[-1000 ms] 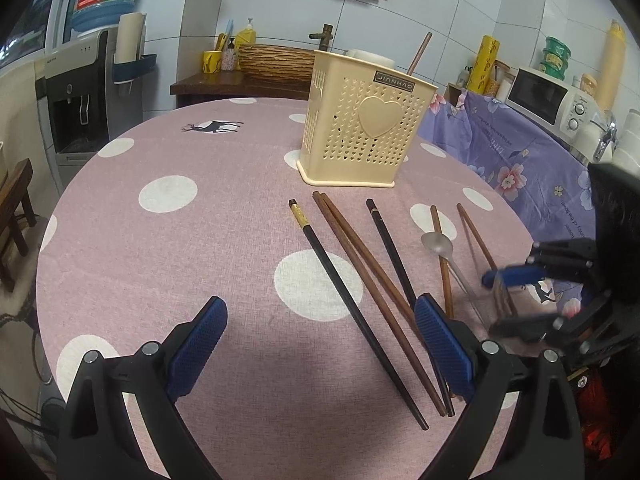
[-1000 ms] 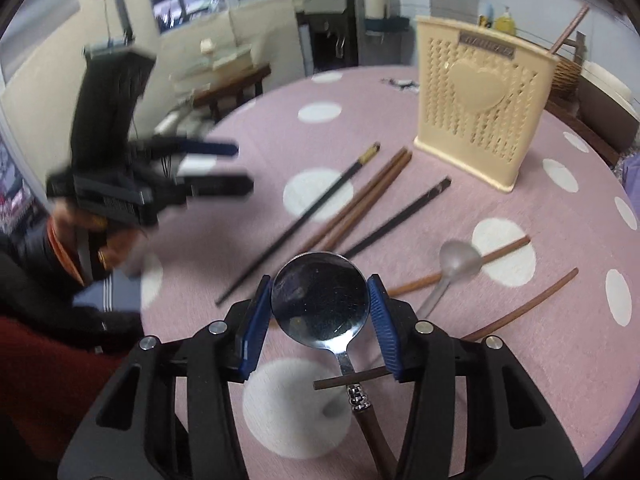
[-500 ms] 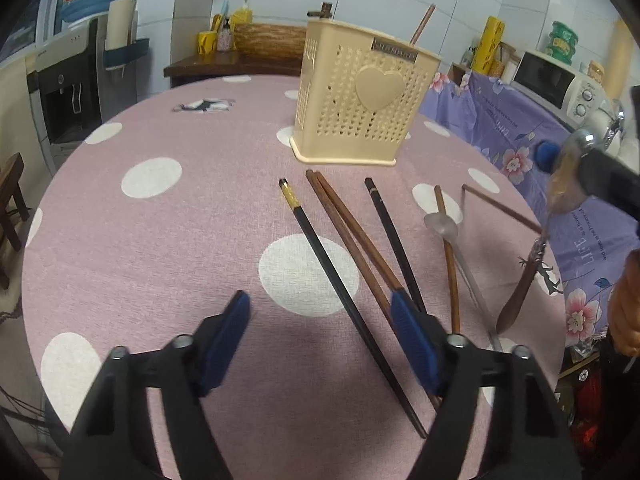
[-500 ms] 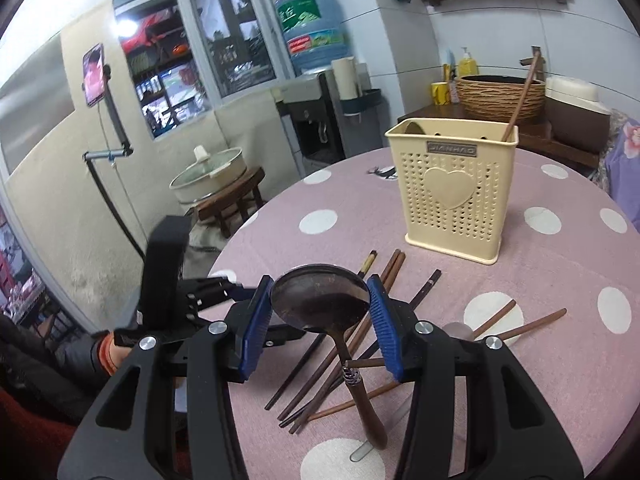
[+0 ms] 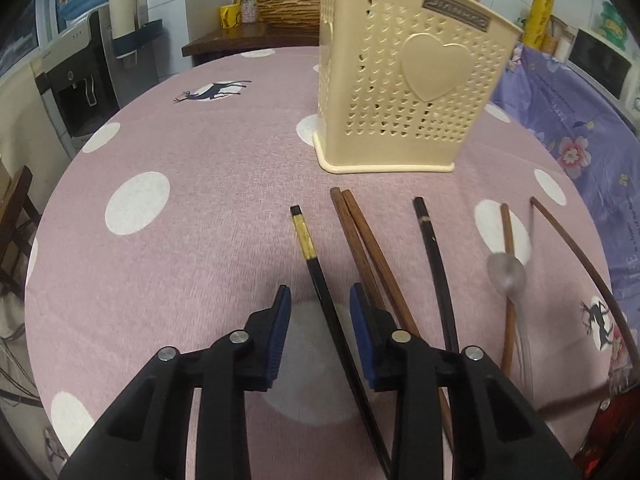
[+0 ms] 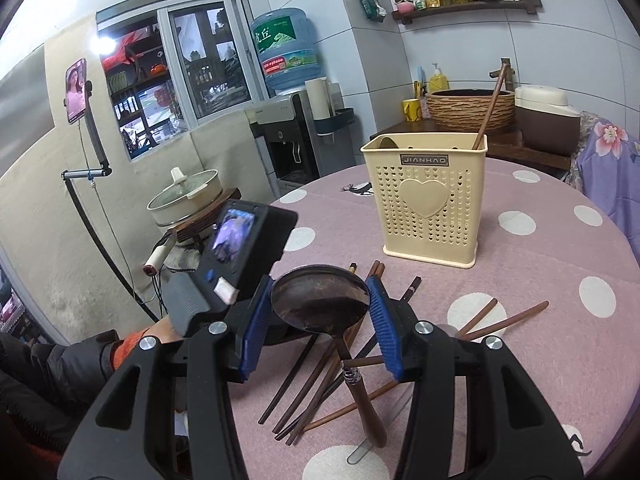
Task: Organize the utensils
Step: 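Lift and carry the ladle and black chopstick over the beige holder with both tools, then lower the ladle and black chopstick into the holder and open both tools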
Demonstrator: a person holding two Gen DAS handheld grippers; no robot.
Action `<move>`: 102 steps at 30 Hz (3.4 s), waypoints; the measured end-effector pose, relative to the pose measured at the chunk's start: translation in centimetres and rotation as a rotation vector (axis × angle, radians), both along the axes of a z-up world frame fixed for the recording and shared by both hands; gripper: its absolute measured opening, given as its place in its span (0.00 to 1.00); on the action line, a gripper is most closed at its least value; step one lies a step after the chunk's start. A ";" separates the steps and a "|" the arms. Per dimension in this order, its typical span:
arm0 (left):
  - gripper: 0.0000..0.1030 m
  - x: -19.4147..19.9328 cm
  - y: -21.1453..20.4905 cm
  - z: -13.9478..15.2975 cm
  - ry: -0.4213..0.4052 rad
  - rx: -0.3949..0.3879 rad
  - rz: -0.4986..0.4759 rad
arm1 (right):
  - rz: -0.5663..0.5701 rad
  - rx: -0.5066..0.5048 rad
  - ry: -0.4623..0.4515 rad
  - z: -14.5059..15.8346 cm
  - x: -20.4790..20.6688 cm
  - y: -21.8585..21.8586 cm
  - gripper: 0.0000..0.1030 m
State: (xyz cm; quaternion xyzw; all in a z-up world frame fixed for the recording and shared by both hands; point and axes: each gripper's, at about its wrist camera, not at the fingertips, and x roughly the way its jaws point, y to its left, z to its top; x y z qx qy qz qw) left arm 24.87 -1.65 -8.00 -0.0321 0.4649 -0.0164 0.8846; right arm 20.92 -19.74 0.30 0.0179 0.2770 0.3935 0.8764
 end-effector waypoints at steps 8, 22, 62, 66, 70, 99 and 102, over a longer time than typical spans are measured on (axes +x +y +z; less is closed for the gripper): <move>0.12 2.4 -0.5 -0.2 0.024 0.049 0.026 | -0.042 0.016 -0.003 0.0 -0.4 -0.3 0.47; 0.08 2.7 0.0 0.2 0.003 -0.007 0.050 | -0.090 0.018 -0.010 0.1 -0.5 -0.2 0.47; 0.08 -3.5 4.5 14.0 -0.385 -0.209 -0.030 | -0.113 0.089 0.043 2.4 1.7 -0.6 0.47; 0.08 -3.0 4.1 15.7 -0.411 -0.205 -0.052 | -0.101 0.123 0.045 4.1 3.4 -0.5 0.47; 0.08 -2.0 3.7 19.0 -0.454 -0.221 -0.085 | -0.111 0.149 0.010 7.4 5.9 -0.3 0.47; 0.08 8.2 1.0 16.1 -0.396 -0.202 -0.048 | -0.299 0.109 0.016 4.9 18.6 1.3 0.47; 0.08 7.9 1.1 15.4 -0.399 -0.190 -0.036 | -0.308 0.114 0.028 3.9 18.6 0.9 0.47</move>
